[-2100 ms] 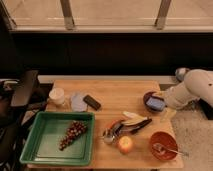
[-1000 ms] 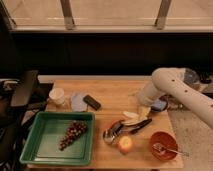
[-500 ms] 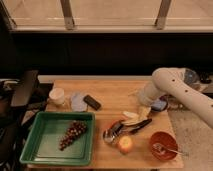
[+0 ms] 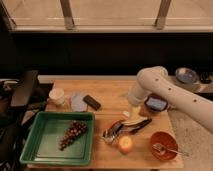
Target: Place pepper in paper cup
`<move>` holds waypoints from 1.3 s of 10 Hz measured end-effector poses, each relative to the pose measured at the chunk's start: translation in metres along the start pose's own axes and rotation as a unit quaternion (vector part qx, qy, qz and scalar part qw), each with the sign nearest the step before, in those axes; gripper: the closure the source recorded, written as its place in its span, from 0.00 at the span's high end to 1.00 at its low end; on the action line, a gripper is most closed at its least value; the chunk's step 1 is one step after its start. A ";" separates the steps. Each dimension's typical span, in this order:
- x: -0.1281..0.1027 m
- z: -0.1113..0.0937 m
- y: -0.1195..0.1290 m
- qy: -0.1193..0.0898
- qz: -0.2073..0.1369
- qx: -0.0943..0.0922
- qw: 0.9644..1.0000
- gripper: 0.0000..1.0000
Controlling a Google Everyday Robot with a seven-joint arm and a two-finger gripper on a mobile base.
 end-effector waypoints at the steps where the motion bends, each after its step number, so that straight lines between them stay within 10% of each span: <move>1: -0.012 0.007 -0.005 0.001 -0.013 -0.002 1.000 0.80; 6: -0.073 0.065 -0.031 -0.019 -0.090 -0.016 0.996 0.80; 13: -0.063 0.098 -0.032 -0.029 -0.092 -0.039 0.995 0.80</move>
